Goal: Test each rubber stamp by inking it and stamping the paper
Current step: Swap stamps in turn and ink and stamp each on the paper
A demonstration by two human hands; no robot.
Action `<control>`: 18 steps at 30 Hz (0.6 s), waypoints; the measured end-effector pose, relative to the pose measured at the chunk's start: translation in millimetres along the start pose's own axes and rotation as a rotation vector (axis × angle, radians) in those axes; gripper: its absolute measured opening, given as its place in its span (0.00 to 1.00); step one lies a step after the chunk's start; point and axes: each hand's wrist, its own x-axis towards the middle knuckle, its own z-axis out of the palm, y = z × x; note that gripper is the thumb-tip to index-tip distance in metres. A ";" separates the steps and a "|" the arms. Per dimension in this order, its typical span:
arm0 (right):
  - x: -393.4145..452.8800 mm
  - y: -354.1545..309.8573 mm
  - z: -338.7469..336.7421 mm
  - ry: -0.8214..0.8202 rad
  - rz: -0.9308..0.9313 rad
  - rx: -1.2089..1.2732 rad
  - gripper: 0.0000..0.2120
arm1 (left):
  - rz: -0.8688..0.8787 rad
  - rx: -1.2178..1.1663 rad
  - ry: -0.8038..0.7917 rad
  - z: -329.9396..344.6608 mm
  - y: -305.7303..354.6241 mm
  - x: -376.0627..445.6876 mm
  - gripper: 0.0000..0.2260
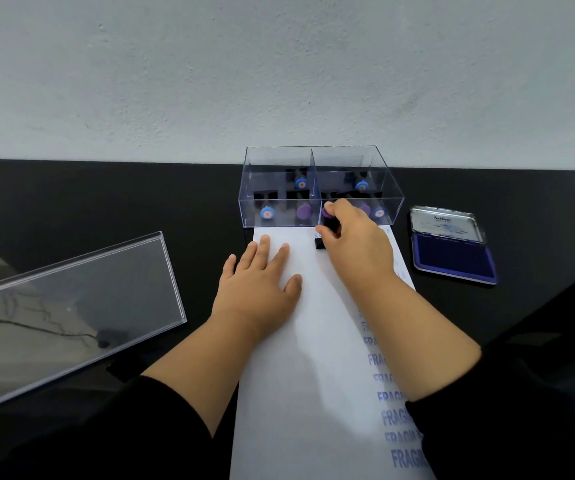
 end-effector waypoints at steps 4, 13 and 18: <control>-2.0 -0.4 1.1 -0.002 0.018 0.004 0.13 | -0.003 0.001 -0.004 0.0 0.2 -0.5 0.26; -9.3 10.1 -14.0 0.206 0.145 0.251 0.13 | 0.002 0.001 -0.003 -1.1 1.5 -3.4 0.26; -9.4 18.2 -17.1 0.219 0.185 0.248 0.13 | 0.008 0.003 -0.004 -1.5 2.2 -3.1 0.26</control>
